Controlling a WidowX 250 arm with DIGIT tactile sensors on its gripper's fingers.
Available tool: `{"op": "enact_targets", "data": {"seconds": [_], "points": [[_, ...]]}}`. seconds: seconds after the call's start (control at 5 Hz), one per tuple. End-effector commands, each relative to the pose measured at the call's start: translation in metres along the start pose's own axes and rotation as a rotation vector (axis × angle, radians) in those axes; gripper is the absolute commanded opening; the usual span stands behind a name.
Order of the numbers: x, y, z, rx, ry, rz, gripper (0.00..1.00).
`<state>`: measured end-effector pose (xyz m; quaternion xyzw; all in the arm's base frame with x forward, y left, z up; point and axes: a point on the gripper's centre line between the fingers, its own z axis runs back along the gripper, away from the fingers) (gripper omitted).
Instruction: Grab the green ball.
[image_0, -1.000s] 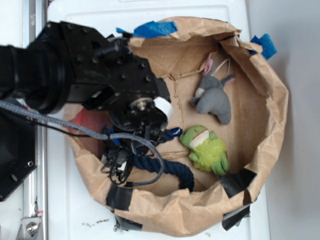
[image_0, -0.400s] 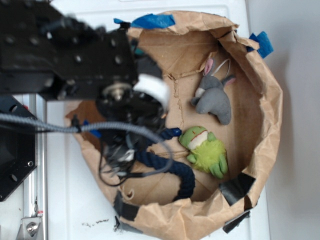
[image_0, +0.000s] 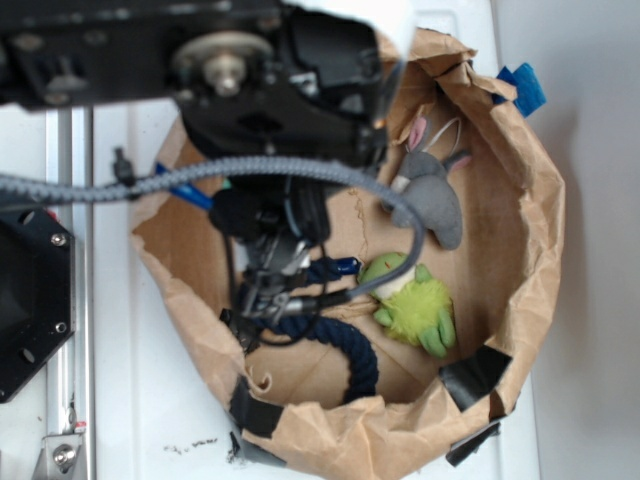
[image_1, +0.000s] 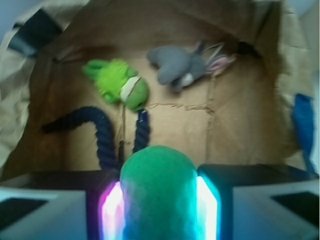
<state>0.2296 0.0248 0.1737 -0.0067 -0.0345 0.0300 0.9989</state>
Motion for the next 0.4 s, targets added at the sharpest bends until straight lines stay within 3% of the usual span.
{"op": "enact_targets", "data": {"seconds": [0.0,0.2], "points": [[0.0154,-0.0133,0.0196,-0.006,-0.094,0.102,0.0],[0.0137,-0.0131,0.013,0.023,-0.106,0.132,0.0]]}}
